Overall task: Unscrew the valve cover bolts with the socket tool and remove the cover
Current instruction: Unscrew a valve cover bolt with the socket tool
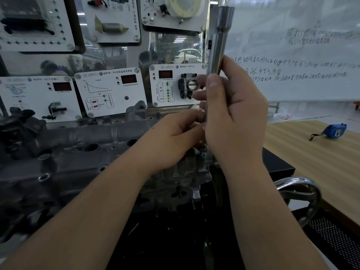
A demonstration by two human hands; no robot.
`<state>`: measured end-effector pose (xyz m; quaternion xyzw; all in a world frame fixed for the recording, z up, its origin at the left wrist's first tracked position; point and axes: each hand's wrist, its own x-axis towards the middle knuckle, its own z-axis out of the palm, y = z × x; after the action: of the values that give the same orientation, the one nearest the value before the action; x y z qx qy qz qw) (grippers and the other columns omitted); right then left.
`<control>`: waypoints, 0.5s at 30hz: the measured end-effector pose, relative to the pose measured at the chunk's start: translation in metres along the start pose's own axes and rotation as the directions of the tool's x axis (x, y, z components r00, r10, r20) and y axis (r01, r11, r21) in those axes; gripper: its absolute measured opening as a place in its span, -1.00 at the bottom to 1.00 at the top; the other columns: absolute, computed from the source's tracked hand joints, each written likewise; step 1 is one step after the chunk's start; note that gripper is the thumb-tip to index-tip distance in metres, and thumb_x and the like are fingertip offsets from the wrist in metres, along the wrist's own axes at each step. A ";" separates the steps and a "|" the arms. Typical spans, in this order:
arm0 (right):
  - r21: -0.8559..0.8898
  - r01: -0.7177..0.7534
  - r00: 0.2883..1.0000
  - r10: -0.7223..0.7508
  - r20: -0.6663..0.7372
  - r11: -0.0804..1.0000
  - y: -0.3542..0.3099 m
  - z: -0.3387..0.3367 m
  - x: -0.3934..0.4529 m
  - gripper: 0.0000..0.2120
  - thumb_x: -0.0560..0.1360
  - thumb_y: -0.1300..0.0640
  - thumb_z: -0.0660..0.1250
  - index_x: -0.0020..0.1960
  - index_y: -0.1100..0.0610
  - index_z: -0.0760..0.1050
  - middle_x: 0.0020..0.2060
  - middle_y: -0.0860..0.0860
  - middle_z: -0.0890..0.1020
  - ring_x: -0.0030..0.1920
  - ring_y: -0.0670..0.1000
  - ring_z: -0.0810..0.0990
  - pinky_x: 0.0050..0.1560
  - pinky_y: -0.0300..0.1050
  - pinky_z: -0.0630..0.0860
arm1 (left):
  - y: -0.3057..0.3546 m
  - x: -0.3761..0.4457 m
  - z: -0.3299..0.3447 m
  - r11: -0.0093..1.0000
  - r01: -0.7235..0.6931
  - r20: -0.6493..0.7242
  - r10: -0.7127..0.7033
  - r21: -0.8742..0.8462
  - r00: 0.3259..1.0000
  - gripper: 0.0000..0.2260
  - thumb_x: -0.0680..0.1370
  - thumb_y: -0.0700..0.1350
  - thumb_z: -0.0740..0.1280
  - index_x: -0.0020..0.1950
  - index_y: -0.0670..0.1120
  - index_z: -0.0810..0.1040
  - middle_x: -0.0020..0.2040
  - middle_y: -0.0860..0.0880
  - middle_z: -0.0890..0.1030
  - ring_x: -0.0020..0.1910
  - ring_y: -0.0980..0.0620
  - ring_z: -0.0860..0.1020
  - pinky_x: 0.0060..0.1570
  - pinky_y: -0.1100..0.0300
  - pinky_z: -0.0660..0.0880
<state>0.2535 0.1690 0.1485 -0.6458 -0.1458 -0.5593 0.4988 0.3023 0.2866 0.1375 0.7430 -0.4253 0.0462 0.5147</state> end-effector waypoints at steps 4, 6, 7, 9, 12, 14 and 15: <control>-0.034 0.022 1.000 -0.022 -0.005 0.999 -0.001 -0.001 0.002 -0.78 0.62 0.08 0.34 0.21 0.15 0.61 -0.20 -0.17 0.63 -0.14 -0.08 0.66 -0.12 -0.13 0.61 | 0.000 0.001 0.002 1.000 0.003 -0.019 -0.002 0.018 1.000 -0.71 0.57 -0.01 0.32 0.21 -0.12 0.59 0.05 -0.29 0.67 0.05 -0.40 0.62 0.06 -0.39 0.55; -0.057 0.033 0.999 -0.033 -0.006 0.998 0.000 -0.003 0.002 -0.82 0.64 0.11 0.31 0.15 0.14 0.63 -0.24 -0.18 0.64 -0.16 -0.09 0.68 -0.17 -0.15 0.61 | 0.000 0.001 0.003 1.000 0.006 -0.023 -0.005 0.030 1.000 -0.71 0.55 0.00 0.33 0.18 -0.13 0.59 0.03 -0.29 0.67 0.04 -0.39 0.62 0.05 -0.36 0.55; -0.061 0.035 0.999 -0.035 0.002 0.998 0.000 -0.003 0.001 -0.80 0.65 0.13 0.28 0.16 0.16 0.62 -0.22 -0.16 0.66 -0.16 -0.09 0.69 -0.17 -0.15 0.62 | 0.000 0.001 0.002 0.999 0.007 -0.021 -0.006 0.033 1.000 -0.73 0.56 0.00 0.32 0.16 -0.12 0.61 0.02 -0.25 0.68 0.03 -0.36 0.62 0.04 -0.34 0.56; -0.052 0.029 0.999 -0.028 0.015 0.998 0.000 0.000 -0.001 -0.70 0.67 0.14 0.21 0.33 0.20 0.55 -0.12 -0.12 0.69 -0.12 -0.12 0.70 -0.13 -0.13 0.65 | 0.000 0.000 0.001 1.000 0.006 -0.013 -0.005 0.028 1.000 -0.78 0.60 0.00 0.29 0.15 -0.06 0.63 0.00 -0.11 0.72 0.03 -0.23 0.66 0.07 -0.29 0.56; -0.023 0.036 0.999 -0.036 0.000 0.999 0.001 0.003 -0.003 -0.59 0.68 0.16 0.16 0.51 0.20 0.36 -0.06 -0.09 0.70 -0.08 -0.11 0.70 -0.10 -0.01 0.67 | 0.002 -0.001 -0.001 0.999 0.005 -0.001 -0.005 0.037 1.000 -0.79 0.62 -0.02 0.26 0.18 0.01 0.64 0.03 -0.02 0.73 0.05 -0.10 0.68 0.12 -0.21 0.57; -0.011 0.044 0.999 -0.044 0.001 0.999 0.002 0.004 -0.003 -0.60 0.66 0.12 0.20 0.48 0.20 0.39 -0.07 -0.09 0.69 -0.09 -0.08 0.70 -0.13 0.05 0.66 | 0.001 -0.001 0.000 1.000 -0.001 -0.010 0.001 0.028 1.000 -0.79 0.60 -0.04 0.28 0.17 -0.03 0.63 0.02 -0.07 0.73 0.04 -0.19 0.68 0.09 -0.26 0.56; -0.008 0.046 0.999 -0.046 0.005 0.999 0.002 0.004 -0.002 -0.61 0.65 0.08 0.25 0.44 0.18 0.43 -0.08 -0.10 0.68 -0.10 -0.06 0.69 -0.13 0.06 0.65 | 0.001 -0.001 0.000 1.000 -0.001 -0.014 0.001 0.020 1.000 -0.78 0.59 -0.05 0.29 0.17 -0.08 0.62 0.02 -0.14 0.71 0.04 -0.29 0.65 0.06 -0.32 0.56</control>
<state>0.2563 0.1719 0.1462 -0.6456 -0.1594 -0.5697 0.4830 0.3011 0.2865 0.1376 0.7476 -0.4216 0.0556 0.5101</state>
